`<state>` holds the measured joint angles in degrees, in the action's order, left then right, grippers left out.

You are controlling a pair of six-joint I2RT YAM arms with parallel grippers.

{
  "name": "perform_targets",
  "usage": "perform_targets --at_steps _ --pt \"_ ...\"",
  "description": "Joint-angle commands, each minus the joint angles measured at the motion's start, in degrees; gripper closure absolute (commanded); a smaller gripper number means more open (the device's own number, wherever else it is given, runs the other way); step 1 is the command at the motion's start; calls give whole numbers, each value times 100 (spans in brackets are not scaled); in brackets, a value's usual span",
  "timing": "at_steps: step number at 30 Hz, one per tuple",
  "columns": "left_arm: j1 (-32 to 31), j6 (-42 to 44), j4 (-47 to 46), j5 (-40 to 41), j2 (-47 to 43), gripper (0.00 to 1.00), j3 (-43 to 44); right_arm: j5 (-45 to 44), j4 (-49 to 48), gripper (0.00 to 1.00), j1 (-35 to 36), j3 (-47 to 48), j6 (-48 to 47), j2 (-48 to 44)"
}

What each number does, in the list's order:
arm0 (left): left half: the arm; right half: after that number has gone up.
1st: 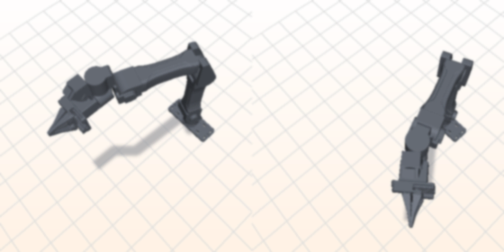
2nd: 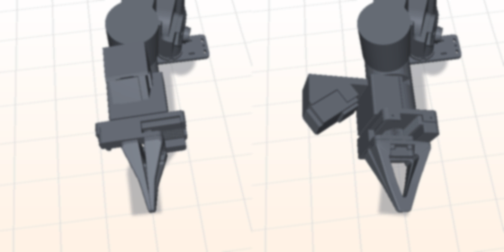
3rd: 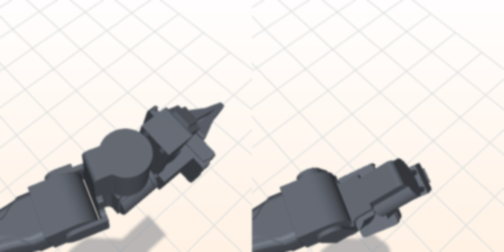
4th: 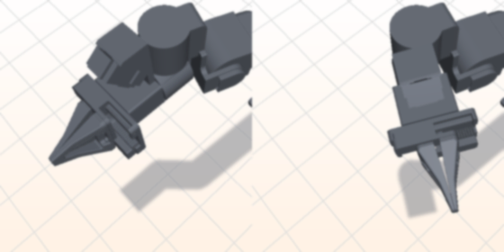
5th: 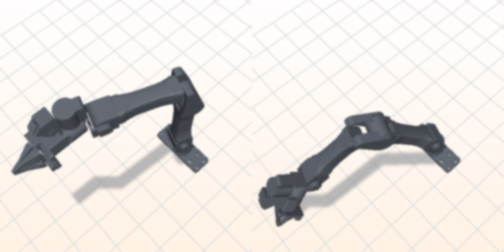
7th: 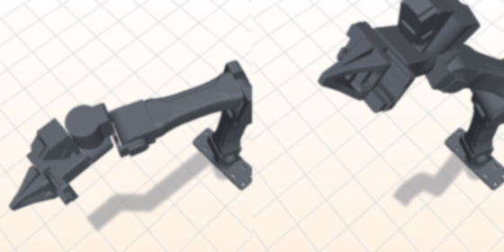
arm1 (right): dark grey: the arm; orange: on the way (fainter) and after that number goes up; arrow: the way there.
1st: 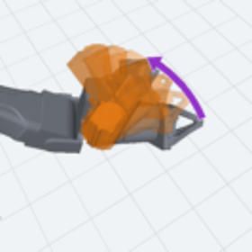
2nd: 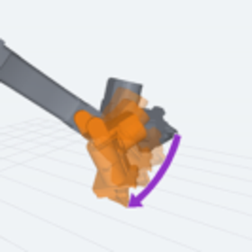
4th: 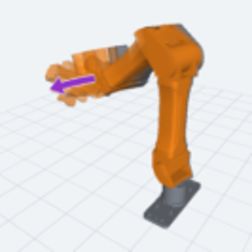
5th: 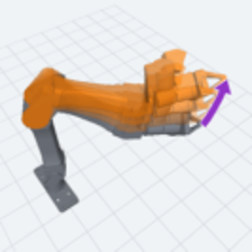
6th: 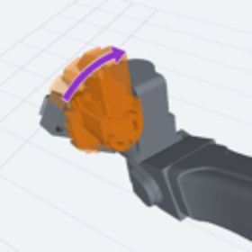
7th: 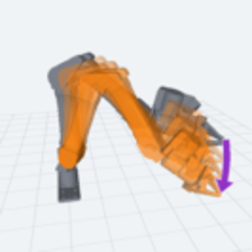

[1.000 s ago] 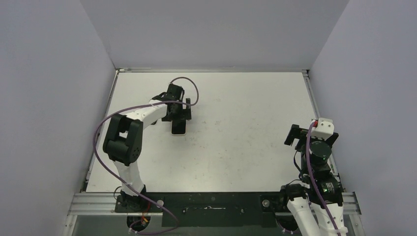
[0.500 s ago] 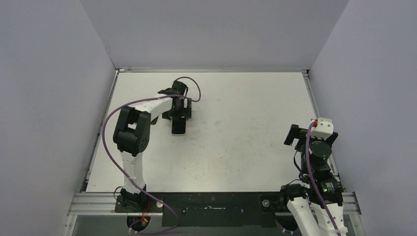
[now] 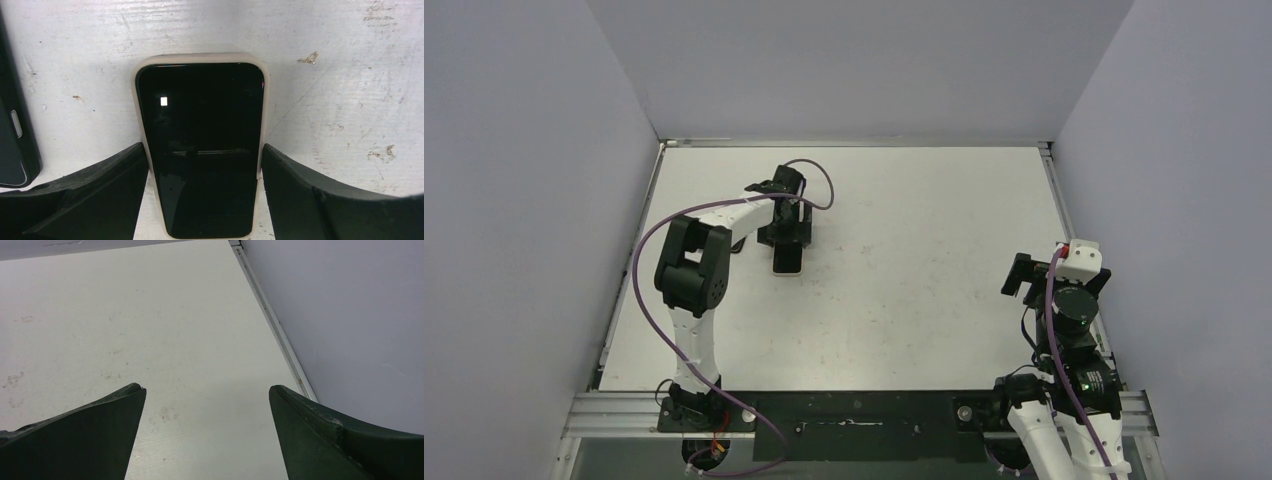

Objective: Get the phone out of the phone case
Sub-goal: Pick up the phone at the center of the board.

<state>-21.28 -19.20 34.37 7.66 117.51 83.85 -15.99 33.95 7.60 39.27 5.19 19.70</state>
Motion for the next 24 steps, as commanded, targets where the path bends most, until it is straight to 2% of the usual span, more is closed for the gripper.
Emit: perform_targets --at_steps 1,12,15,20,24 --pt "-54 75 95 -471 74 29 -279 34 -189 0 7 134 -48 -66" --pt "-149 -5 -342 -1036 -654 73 -1087 260 -299 0 43 133 -134 123" --pt "-163 -107 -496 -1317 -988 81 -1425 363 -293 0 55 159 11 269" --pt "-184 -340 -735 -1759 -1542 92 -1965 1141 -252 0 64 228 -77 515" --pt "-209 -616 -1029 -2165 -2049 100 -2453 1110 -183 0 78 442 -79 799"
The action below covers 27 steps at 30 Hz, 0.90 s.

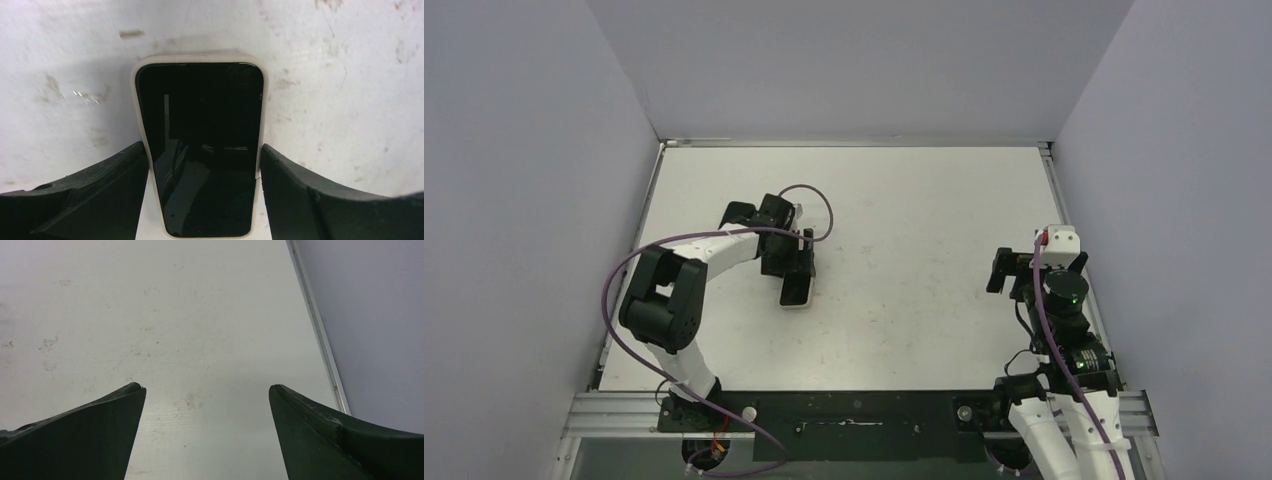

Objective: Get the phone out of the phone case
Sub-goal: Pick up the phone at the center of the board.

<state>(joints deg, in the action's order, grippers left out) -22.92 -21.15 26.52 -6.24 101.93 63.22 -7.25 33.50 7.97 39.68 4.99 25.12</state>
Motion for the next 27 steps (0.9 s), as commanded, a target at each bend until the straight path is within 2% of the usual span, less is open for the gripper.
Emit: perform_targets --at_steps 1,5,10,14,22,25,27 --pt "-53 -496 -362 -850 -635 100 -510 304 -154 0 45 449 -67 346" --pt "-70 -798 -718 -1109 -1118 100 -1012 1069 -252 0 56 723 -92 677" --pt "-98 -1011 -1008 -1258 -1675 100 -1410 1581 -416 0 59 747 673 1097" --pt "-108 -1218 -1262 -1356 -2102 100 -1811 2459 -706 0 56 415 1112 1462" --pt "-130 -2046 -2005 -1813 -2750 100 -2565 3214 -1564 0 184 -379 1942 1424" --pt "-156 -2314 -2281 -1925 -2892 100 -2731 3277 -2133 0 533 -814 2520 1439" --pt "-175 -2486 -2399 -1990 -2967 100 -2817 2990 -2453 0 907 -1027 2852 1398"
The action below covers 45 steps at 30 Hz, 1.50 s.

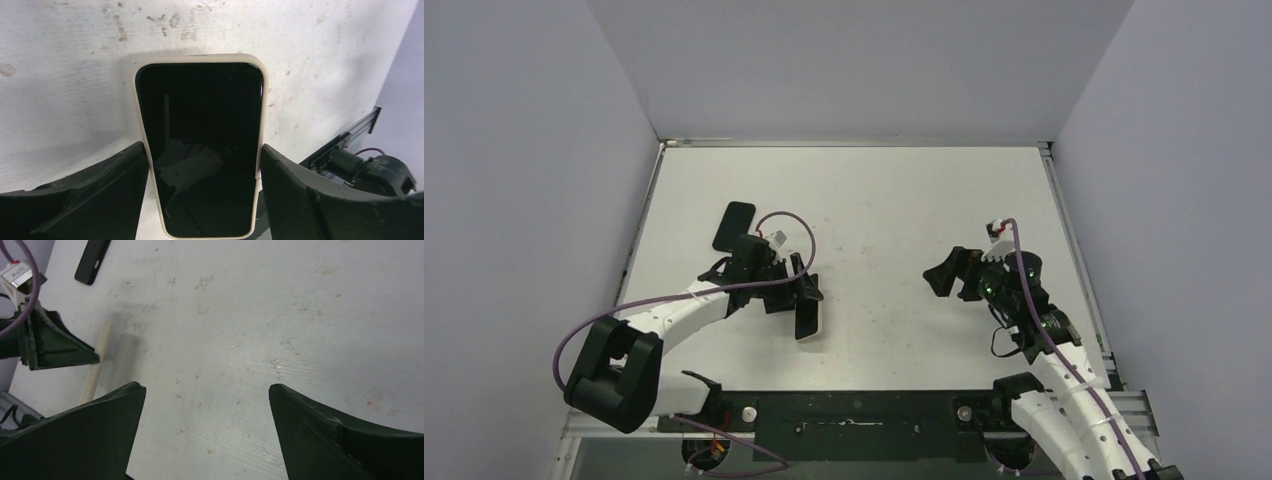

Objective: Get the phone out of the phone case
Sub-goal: Pick up the phone at the center of the board.

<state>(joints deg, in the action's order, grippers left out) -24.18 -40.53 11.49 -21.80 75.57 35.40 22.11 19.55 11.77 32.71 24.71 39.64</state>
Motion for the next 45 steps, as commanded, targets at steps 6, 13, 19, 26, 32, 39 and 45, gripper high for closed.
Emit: perform_targets --at_steps 6,13,19,26,32,39,45 --pt "-94 -1244 -1599 -459 -631 100 -457 -1315 -1724 0 2227 -589 1609 299" --pt "-161 -1706 -1932 -144 -1071 100 -815 -3196 -2546 0 4564 -255 2185 1610" --pt "-199 -1793 -1949 -50 -1268 100 -898 -3941 -2681 2 5591 517 2344 3036" --pt "-218 -1898 -1888 77 -1597 100 -1065 -3918 -3060 9 5941 1166 2379 4149" --pt "-218 -1995 -1909 103 -1851 100 -1199 -3793 -3431 38 6012 1399 2361 4645" --pt "-219 -1940 -1891 113 -2216 100 -1344 -3600 -3632 100 6032 1452 2236 4667" --pt "-218 -1624 -1627 192 -2802 51 -1409 -3386 -3811 100 6045 1341 2094 4441"
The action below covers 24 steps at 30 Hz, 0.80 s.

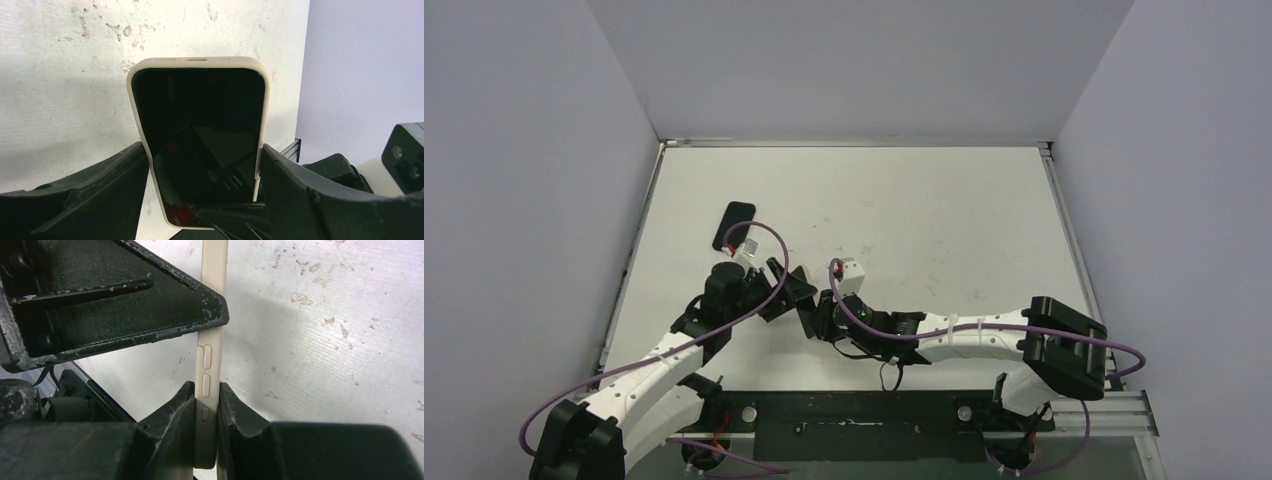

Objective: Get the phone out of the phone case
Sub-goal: Pick up the phone at the center of the board.

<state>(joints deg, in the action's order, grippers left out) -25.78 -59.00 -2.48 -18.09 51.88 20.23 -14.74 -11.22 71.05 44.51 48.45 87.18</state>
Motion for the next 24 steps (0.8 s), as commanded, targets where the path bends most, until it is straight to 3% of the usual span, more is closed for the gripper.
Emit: perform_targets --at_steps 1,6,10,15,19,24 --pt "-51 328 -148 -137 -557 44 119 298 -697 100 126 151 -316 -362" --pt "-41 1082 674 162 -1108 12 415 42 -352 100 133 -1 -459 -893" --pt "-32 2051 1529 579 -1278 3 975 -275 136 100 112 -170 -535 -1450" --pt "-49 3518 2649 1222 -1269 3 1765 -541 768 100 62 -280 -715 -2087" --pt "-158 4208 3105 2020 -1106 3 2220 -753 1336 100 33 -289 -815 -2483" --pt "-267 4942 3017 1593 -935 3 2437 -836 1729 100 -46 -452 -901 -2958"
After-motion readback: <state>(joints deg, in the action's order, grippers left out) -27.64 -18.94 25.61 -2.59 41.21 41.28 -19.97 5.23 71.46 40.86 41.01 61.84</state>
